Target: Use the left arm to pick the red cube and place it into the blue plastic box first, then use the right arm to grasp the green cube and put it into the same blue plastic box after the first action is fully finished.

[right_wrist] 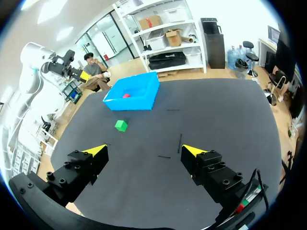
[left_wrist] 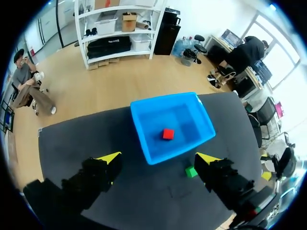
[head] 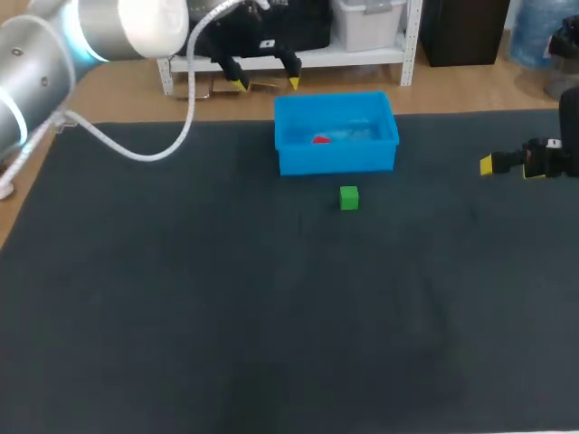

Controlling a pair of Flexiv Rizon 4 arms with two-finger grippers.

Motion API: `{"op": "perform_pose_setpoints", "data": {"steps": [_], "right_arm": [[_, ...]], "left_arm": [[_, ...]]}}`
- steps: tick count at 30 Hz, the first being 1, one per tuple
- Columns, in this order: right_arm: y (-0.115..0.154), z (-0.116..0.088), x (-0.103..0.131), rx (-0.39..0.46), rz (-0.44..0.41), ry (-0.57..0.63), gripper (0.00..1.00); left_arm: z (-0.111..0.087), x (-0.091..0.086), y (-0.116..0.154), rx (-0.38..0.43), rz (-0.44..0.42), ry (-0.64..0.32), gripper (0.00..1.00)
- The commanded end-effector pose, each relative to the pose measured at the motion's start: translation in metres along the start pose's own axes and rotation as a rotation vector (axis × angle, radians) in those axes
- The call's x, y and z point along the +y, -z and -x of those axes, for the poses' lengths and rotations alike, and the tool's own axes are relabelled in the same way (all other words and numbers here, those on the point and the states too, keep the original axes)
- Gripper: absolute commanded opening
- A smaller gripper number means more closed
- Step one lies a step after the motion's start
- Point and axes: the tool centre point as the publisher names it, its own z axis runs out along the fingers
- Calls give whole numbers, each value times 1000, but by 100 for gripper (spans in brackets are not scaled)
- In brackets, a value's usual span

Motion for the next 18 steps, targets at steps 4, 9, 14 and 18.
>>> {"op": "perform_pose_setpoints", "data": {"steps": [4,9,14,18], "right_arm": [[0,0,0,1,0,1,100],[0,0,0,1,0,1,100],[0,0,0,1,0,1,100],[0,0,0,1,0,1,100]], "left_arm": [[-36,5,13,-155,-17,-20,100],[-44,10,17,-154,-27,-28,100],[-49,12,22,-177,-48,-40,100],[-52,14,26,-198,-67,-46,100]]}}
